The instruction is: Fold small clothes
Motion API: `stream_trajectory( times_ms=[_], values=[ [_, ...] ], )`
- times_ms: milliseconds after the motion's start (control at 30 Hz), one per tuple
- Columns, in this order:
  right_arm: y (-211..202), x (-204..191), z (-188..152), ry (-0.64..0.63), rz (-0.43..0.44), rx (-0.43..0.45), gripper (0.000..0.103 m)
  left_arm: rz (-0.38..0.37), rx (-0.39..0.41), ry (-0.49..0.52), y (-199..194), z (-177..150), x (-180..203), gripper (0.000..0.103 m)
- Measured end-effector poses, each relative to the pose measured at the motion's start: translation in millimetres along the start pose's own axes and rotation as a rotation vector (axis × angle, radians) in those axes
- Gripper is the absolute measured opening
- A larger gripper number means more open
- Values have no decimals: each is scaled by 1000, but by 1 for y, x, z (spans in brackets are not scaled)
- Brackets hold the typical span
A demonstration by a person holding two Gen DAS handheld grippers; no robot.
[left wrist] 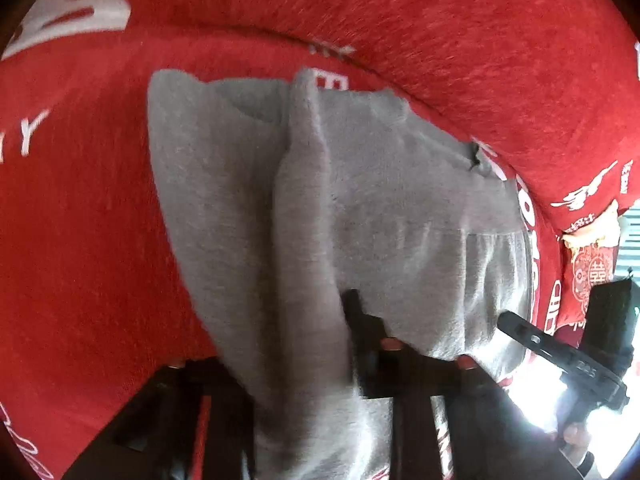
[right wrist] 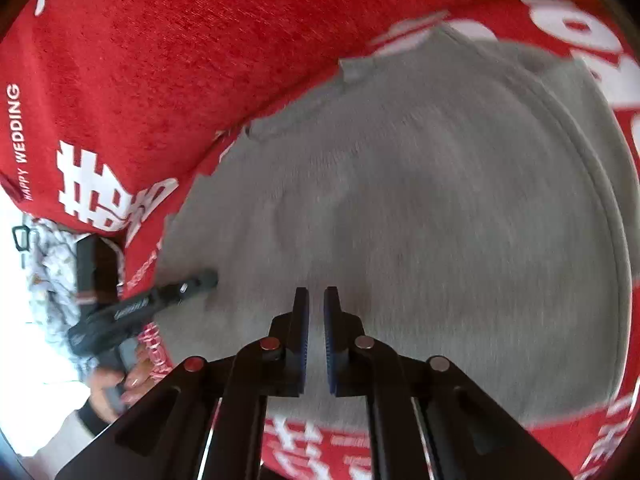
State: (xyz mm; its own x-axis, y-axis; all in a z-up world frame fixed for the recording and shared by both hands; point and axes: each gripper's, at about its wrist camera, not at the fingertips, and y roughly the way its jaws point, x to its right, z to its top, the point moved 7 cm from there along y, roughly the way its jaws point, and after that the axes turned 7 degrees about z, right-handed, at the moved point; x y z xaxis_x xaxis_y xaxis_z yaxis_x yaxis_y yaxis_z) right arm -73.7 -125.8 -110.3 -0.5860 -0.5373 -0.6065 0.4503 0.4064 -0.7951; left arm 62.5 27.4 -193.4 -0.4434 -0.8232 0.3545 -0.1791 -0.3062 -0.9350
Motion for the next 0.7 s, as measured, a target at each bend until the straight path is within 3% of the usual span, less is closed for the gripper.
stream_trajectory(
  times_ms=[67, 133, 200, 433, 533, 700],
  values=[
    [21, 4, -4, -37, -58, -50, 8, 29, 19, 17, -6, -1, 5, 21],
    [29, 3, -4, -76, -68, -37, 4, 40, 53, 24, -18, -1, 16, 19],
    [28, 1, -2, -79, -62, -49, 4, 9, 93, 34, -35, 2, 32, 18],
    [-7, 25, -2, 52, 151, -45, 8, -83, 185, 209, -80, 15, 156, 18],
    [-43, 52, 2, 114, 218, 21, 8, -106, 179, 311, -76, 8, 215, 18],
    [-83, 111, 5, 252, 306, 104, 9, -70, 118, 456, -17, -12, 309, 18]
  ],
)
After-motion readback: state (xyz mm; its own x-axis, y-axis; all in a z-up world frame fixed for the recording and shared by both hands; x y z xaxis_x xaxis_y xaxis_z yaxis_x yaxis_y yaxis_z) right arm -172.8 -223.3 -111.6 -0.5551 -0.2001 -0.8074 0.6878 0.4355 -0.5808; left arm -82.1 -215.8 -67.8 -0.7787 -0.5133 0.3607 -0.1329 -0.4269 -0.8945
